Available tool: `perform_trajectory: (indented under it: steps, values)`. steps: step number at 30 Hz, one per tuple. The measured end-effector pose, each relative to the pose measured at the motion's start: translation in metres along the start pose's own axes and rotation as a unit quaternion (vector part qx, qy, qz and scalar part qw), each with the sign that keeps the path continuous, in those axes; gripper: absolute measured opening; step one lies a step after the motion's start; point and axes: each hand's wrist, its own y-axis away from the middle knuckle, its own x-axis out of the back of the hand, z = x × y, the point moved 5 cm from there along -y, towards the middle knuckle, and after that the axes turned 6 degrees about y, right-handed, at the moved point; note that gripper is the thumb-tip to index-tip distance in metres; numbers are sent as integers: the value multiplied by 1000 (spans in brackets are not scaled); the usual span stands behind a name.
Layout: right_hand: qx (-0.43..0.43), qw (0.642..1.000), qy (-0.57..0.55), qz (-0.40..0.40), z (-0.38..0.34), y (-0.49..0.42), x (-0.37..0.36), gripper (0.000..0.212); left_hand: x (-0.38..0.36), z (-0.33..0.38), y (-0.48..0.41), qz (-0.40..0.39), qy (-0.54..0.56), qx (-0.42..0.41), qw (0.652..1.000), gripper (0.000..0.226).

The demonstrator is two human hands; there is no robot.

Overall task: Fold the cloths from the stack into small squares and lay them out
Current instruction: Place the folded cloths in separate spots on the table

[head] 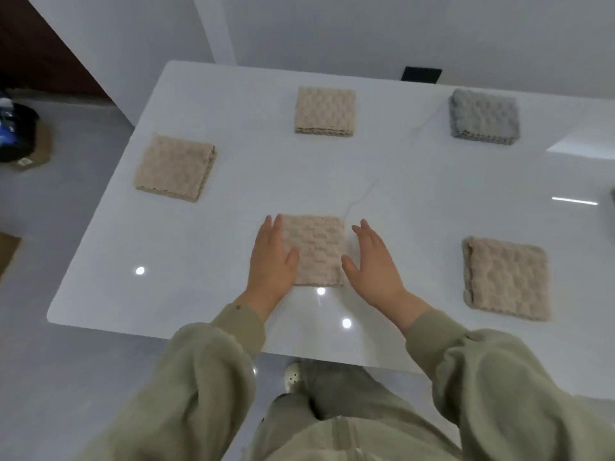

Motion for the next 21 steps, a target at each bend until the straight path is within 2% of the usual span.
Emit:
perform_trajectory:
  steps: [3,6,9,14,21]
  values:
    - [-118,971,-207,-28,6,-8,-13,61,-2,-29,-5,8,184,123,975,60]
    - [-167,947,-274,-18,6,-18,-22,61,-11,-33,-11,1,237,136,962,57]
    - [-186,932,-310,-11,-1,-21,-32,59,-15,-30,-15,-17,276,127,953,54]
    - [-182,933,-309,28,-14,-16,-45,62,-13,-24,-15,-46,322,107,940,44]
    - [-208,919,-323,84,-33,-7,-58,60,-11,-46,-21,-70,286,64,953,57]
